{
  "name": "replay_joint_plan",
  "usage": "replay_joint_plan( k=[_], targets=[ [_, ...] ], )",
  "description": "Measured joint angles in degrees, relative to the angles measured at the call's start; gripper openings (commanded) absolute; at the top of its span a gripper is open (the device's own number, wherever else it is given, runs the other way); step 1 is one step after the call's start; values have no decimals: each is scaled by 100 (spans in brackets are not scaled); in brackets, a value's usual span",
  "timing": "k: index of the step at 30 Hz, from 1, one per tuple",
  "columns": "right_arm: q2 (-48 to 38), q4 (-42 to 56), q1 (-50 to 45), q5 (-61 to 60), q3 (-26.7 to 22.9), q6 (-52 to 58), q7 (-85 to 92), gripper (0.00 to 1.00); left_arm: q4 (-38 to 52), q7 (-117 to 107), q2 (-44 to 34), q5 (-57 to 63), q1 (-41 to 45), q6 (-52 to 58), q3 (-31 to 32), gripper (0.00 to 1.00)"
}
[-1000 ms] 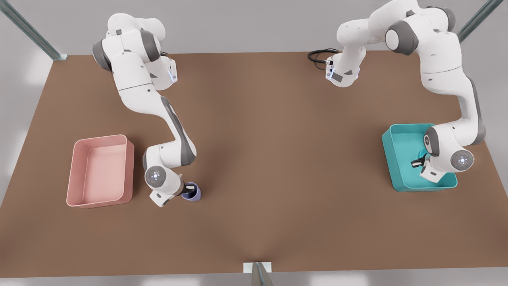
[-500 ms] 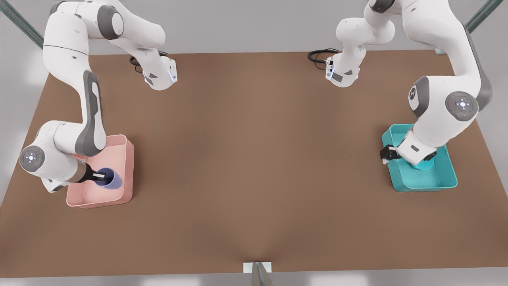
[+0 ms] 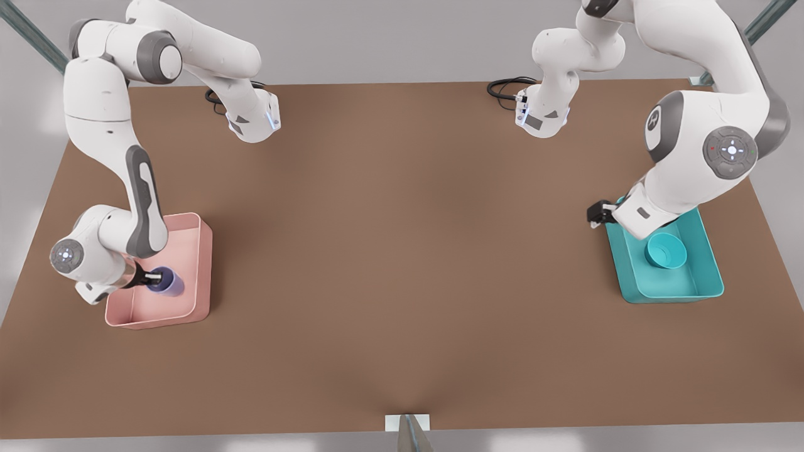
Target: Put the bowls and cups in different boxes
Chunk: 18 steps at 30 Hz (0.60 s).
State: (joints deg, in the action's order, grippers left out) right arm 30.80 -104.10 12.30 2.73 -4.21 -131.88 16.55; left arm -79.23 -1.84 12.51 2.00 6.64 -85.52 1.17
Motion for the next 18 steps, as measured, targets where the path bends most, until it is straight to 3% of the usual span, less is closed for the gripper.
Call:
replay_joint_plan(
  k=[1, 2, 7, 10, 13, 18],
  targets=[
    [5, -8, -4, -21, 0, -83, 61, 51, -2, -6, 8, 1, -26, 26, 2, 100],
    [8, -12, -3, -10, 0, -154, 98, 100, -9, -11, 13, 1, -36, 51, 7, 100],
    [-84, 67, -7, 307, 30, -271, -78, 100, -13, -34, 13, 3, -1, 141, 23, 100],
    [-610, 163, -61, 203, 50, 136, -28, 100, -14, -45, 16, 6, -15, 167, 23, 100],
    [-1079, 477, -121, 47, 150, 823, 112, 100, -8, -54, -1, 3, -6, 189, 27, 100],
    [-1563, 1867, -730, -109, 254, 2763, -107, 100, 1, -66, -6, 3, -12, 240, 32, 100]
  ],
)
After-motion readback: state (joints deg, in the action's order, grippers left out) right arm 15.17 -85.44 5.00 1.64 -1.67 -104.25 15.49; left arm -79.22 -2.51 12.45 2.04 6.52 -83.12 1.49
